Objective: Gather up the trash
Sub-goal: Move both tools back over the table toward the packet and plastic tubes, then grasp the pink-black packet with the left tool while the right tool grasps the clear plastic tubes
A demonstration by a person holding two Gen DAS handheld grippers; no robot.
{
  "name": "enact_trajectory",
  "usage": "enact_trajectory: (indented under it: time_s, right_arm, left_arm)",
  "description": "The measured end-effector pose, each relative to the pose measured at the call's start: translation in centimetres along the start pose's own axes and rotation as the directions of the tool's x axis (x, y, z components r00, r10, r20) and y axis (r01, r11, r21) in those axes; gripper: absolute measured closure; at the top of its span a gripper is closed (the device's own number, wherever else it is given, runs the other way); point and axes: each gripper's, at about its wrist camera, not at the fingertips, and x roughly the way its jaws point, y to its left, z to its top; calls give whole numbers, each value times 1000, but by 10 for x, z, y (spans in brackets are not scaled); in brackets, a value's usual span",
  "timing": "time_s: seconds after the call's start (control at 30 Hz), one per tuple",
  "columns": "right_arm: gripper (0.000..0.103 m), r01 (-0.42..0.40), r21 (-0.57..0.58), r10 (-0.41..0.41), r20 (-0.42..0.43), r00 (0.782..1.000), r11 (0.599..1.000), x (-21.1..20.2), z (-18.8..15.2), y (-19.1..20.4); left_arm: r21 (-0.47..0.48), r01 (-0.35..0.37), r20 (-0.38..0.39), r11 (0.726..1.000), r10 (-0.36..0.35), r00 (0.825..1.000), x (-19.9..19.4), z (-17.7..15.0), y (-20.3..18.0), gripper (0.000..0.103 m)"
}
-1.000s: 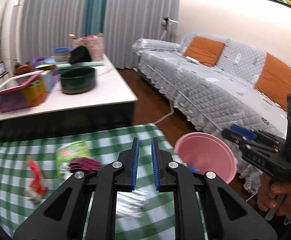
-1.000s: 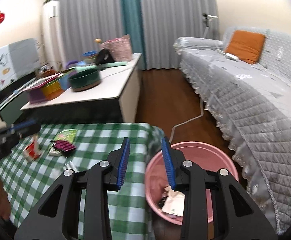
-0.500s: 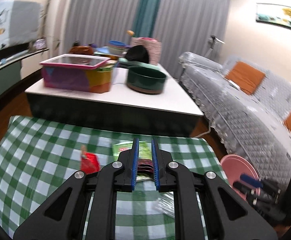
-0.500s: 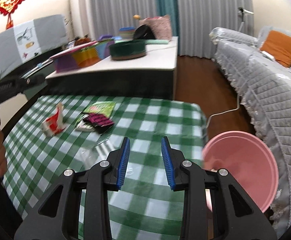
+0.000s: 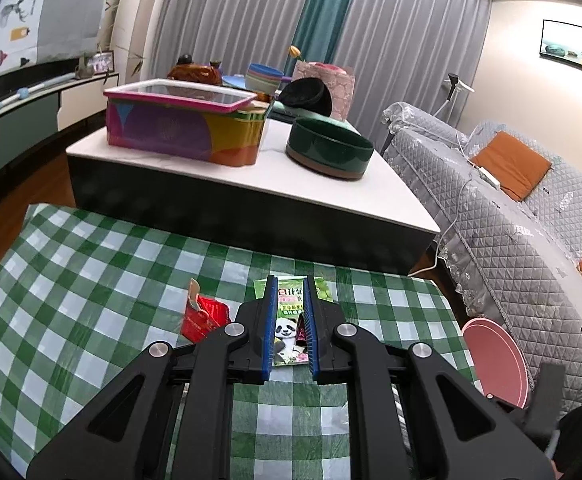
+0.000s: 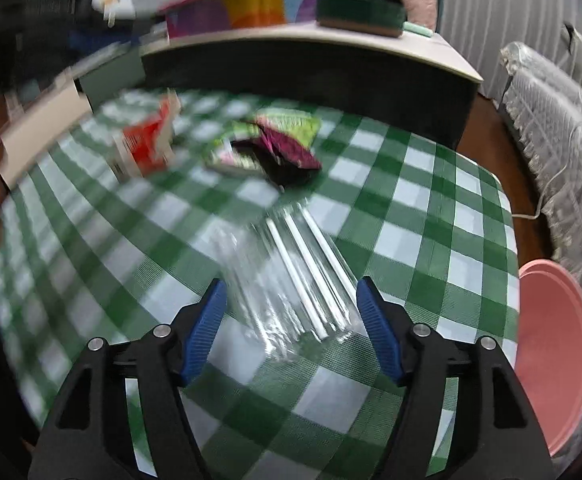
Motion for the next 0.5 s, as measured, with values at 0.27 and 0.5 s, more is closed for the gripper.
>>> enact_trajectory:
  time_s: [0.27, 0.5]
  right_arm:
    - [36, 30, 70, -29, -24, 999, 997, 9, 3, -21]
    - [48, -6, 73, 8, -31, 999, 997, 15, 3, -24]
  left_arm:
    - [-46, 57, -59, 997, -59, 996, 30, -8, 2, 90]
    - [-93, 120, -158, 988, -134, 978, 66, -25, -1, 78]
